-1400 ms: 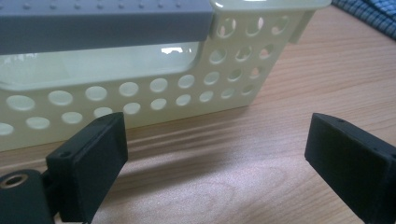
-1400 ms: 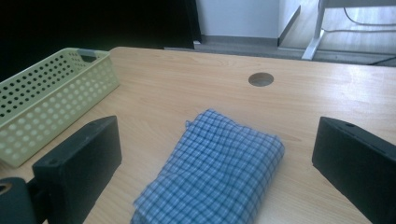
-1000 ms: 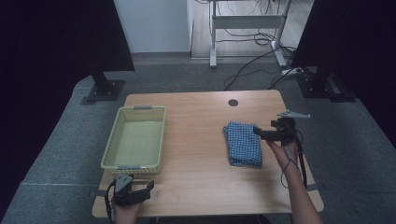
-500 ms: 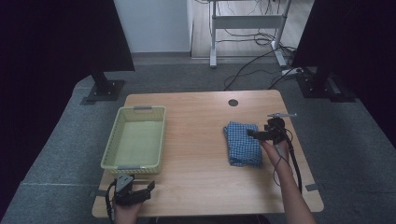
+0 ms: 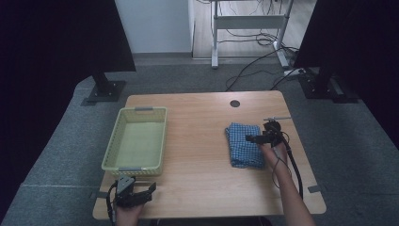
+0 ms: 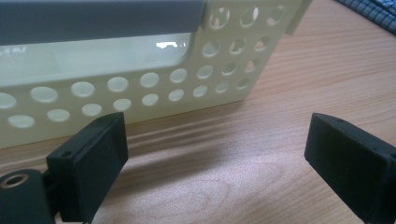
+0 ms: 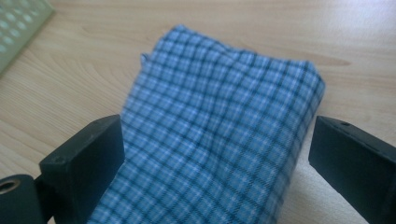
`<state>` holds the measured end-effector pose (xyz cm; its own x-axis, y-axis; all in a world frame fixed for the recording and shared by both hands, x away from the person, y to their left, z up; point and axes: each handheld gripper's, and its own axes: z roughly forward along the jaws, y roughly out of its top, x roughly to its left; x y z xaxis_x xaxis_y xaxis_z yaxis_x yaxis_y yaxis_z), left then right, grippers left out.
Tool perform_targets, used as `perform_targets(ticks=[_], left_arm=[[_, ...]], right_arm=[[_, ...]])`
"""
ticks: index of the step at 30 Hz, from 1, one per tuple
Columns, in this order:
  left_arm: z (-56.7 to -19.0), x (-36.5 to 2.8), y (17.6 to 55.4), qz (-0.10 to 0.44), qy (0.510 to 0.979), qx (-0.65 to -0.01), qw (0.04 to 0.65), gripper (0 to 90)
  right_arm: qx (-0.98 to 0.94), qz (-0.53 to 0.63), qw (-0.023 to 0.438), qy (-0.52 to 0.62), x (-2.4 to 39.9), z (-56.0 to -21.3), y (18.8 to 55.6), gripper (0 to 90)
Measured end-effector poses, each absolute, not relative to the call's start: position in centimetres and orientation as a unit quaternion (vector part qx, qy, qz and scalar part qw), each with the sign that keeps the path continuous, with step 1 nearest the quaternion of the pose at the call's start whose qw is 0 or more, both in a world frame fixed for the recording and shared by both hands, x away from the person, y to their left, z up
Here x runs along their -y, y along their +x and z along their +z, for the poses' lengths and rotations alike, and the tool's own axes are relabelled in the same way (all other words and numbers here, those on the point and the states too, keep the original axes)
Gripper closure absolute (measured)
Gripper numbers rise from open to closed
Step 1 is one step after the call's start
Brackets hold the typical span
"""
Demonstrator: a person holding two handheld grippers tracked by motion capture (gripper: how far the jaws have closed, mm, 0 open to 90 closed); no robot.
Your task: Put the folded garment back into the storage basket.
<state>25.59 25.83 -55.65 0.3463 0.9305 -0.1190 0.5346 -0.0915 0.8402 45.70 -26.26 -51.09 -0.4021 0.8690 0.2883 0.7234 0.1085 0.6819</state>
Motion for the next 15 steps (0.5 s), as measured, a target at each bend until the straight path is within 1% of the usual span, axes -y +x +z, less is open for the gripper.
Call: perform_targets(ticks=[4,15], left_arm=[[-55.7,-25.8,25.6,0.231,0.702,-0.522,0.426,6.3],[-55.7,-25.8,25.6,0.230,0.702,-0.523,0.425,6.3]], right_arm=[[-0.750,0.376,0.082,0.539,25.5,-52.0,46.1,3.3],[-0.762,0.338,0.083,0.546,25.0,-53.2,46.6,4.3]])
